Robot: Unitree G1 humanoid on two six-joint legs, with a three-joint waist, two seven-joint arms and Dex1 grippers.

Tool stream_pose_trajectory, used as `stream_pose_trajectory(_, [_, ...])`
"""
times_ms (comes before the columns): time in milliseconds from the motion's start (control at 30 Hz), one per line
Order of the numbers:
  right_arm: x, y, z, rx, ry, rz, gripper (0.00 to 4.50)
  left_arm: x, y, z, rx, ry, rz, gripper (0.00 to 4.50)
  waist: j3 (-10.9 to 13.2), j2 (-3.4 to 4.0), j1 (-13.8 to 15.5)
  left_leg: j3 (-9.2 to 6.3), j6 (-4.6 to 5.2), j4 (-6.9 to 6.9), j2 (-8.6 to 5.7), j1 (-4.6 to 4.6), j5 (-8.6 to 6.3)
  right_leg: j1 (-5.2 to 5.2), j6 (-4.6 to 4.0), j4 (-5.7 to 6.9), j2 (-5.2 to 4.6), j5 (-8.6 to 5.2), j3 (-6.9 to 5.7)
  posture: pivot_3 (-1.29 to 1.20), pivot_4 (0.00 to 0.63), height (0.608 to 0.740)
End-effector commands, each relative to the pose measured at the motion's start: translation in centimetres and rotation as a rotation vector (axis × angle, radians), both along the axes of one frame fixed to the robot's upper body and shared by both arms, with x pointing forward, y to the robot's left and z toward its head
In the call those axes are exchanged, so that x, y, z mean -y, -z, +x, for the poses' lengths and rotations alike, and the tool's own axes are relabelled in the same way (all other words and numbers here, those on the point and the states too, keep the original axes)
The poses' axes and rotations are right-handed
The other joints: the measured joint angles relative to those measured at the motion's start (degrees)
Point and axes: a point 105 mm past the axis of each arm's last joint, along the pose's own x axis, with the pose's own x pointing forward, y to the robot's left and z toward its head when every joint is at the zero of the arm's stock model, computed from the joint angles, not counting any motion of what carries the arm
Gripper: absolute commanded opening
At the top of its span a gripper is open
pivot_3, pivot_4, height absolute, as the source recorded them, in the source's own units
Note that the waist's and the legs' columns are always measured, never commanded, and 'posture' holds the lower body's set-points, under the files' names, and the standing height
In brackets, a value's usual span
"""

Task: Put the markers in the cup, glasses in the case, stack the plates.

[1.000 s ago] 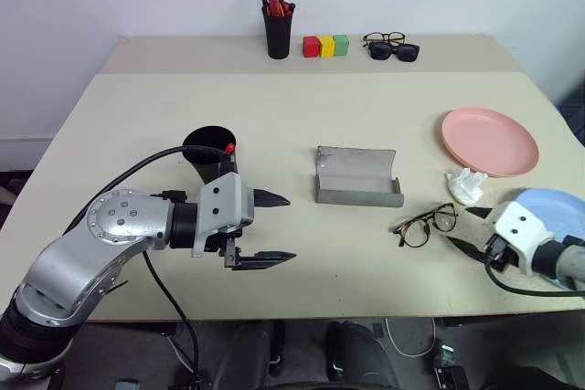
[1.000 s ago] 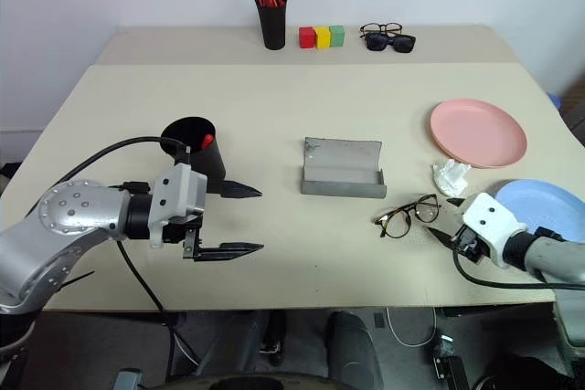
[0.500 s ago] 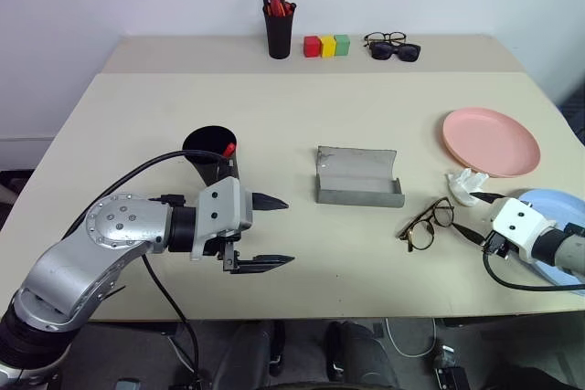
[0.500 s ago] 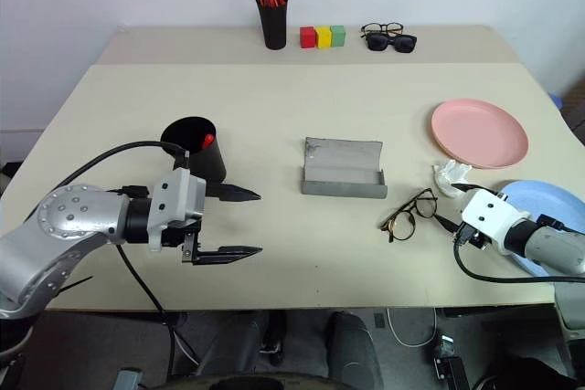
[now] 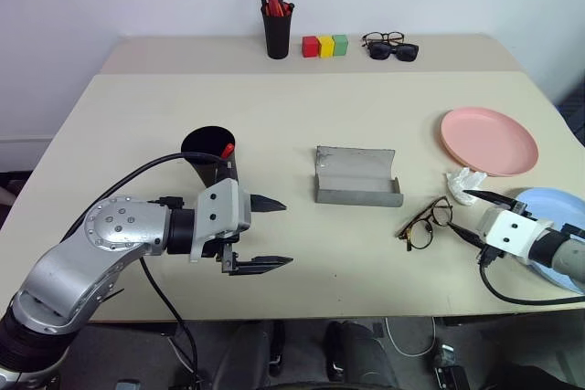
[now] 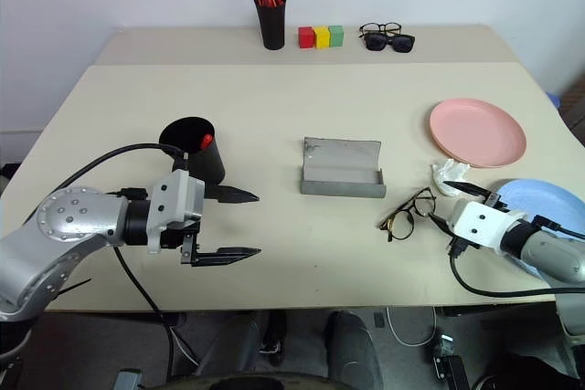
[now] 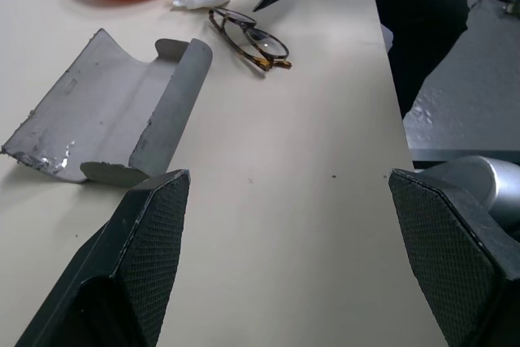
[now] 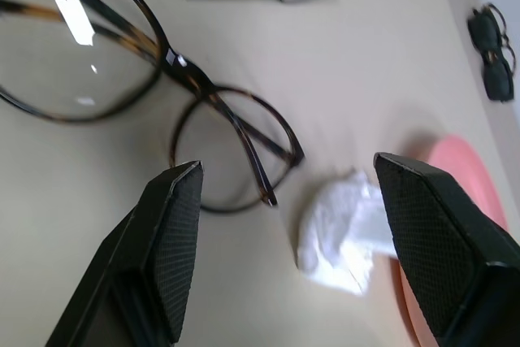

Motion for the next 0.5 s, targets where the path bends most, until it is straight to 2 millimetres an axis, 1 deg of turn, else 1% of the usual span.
stream_pose_trajectory(33, [-1.2, -1.3, 0.1, -0.035, -0.038, 0.075, 3.40, 0.2, -0.7, -0.3, 0.049, 0.016, -0.002, 4.00, 0.0, 0.00, 0.0, 0.00, 0.00, 0.00, 0.00, 0.00, 0.00, 0.00, 0.00, 0.00, 0.00, 0.00, 0.00, 0.00, 0.150, 0.740])
stream_pose_trajectory(100, [-1.1, -1.6, 0.4, -0.050, -0.016, 0.114, 3.40, 0.3, -0.6, -0.3, 0.048, 0.018, -0.004, 4.00, 0.0, 0.00, 0.0, 0.00, 0.01, 0.01, 0.00, 0.00, 0.00, 0.01, 0.00, 0.00, -0.01, 0.00, 0.00, 0.00, 0.150, 0.740])
stream_pose_trajectory(133, [-0.7, -1.6, 0.7, -0.051, -0.005, 0.095, 3.40, 0.4, -0.6, -0.3, 0.048, 0.018, -0.005, 4.00, 0.0, 0.00, 0.0, 0.00, 0.01, 0.02, 0.00, 0.00, 0.00, 0.02, 0.00, 0.00, -0.01, 0.00, 0.00, 0.00, 0.150, 0.740])
stream_pose_trajectory(200, [0.4, -1.1, 0.6, -0.084, 0.018, 0.046, 3.40, 0.4, -0.6, -0.4, 0.048, 0.016, -0.007, 4.00, 0.0, 0.00, 0.1, 0.00, 0.01, 0.04, 0.00, 0.00, 0.00, 0.02, 0.00, 0.00, -0.01, 0.00, 0.00, 0.00, 0.150, 0.740])
stream_pose_trajectory(267, [0.9, -0.6, 0.3, -0.123, 0.031, 0.047, 3.40, 0.3, -0.6, -0.3, 0.049, 0.008, -0.007, 4.00, 0.0, 0.00, 0.3, 0.00, 0.01, 0.04, 0.00, 0.00, -0.01, -0.03, 0.00, -0.01, -0.01, 0.00, 0.00, 0.00, 0.150, 0.740])
stream_pose_trajectory(433, [0.0, 0.2, -1.7, -0.248, -0.005, 0.080, 3.40, 0.2, -0.6, -0.5, 0.050, -0.002, -0.007, 4.00, 0.0, 0.01, 0.1, 0.00, 0.02, -0.05, 0.00, 0.00, -0.01, -0.01, -0.01, -0.01, -0.01, 0.00, 0.00, 0.00, 0.150, 0.740])
stream_pose_trajectory(500, [-0.4, 0.4, -1.9, -0.252, -0.007, 0.095, 3.40, 0.2, -0.6, -0.5, 0.050, -0.003, -0.008, 4.00, 0.0, 0.01, 0.0, -0.01, 0.01, -0.05, 0.01, 0.00, -0.01, 0.00, -0.01, 0.00, -0.01, 0.00, 0.00, 0.00, 0.150, 0.740])
